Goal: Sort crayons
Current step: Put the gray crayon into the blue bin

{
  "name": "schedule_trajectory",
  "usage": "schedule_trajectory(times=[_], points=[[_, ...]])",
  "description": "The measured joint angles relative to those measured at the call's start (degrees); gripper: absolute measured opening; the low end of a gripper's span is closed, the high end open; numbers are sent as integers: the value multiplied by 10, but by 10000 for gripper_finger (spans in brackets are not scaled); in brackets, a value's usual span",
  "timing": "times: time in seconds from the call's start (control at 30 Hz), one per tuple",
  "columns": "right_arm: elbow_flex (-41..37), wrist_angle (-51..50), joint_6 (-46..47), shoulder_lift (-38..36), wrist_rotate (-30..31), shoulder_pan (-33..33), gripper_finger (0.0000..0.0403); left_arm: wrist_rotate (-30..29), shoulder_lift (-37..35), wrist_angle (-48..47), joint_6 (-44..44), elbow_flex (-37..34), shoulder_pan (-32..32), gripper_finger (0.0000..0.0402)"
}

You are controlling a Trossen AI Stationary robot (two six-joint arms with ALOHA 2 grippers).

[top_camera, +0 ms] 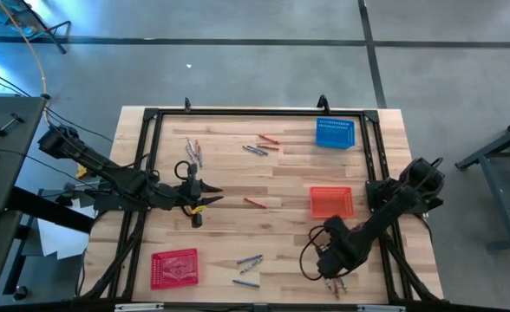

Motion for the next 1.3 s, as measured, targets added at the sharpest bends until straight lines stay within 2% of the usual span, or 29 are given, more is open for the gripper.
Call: schedule_trajectory(times=[0.17,0.27,0.43,0.7,0.8,0.9,1.17,1.3], points=[[1,-40,23,-49,47,0,0,0,0,2,0,0,0,76],[1,-54,31,-69,48,-5,0,0,0,2,0,0,0,76],[1,-13,9,-58,9,-18,0,0,0,2,0,0,0,76],[1,-9,-43,3,-78,-19,0,0,0,-3,0,0,0,76],[1,1,-69,16,-91,-19,5,0,0,-3,0,0,0,76],[1,2,-96,24,-91,-19,29,0,0,-3,0,0,0,76],[-13,8,-121,25,-82,-19,128,0,0,-2,0,0,0,76],[-77,86,-116,25,-135,-19,152,0,0,-4,0,0,0,76]])
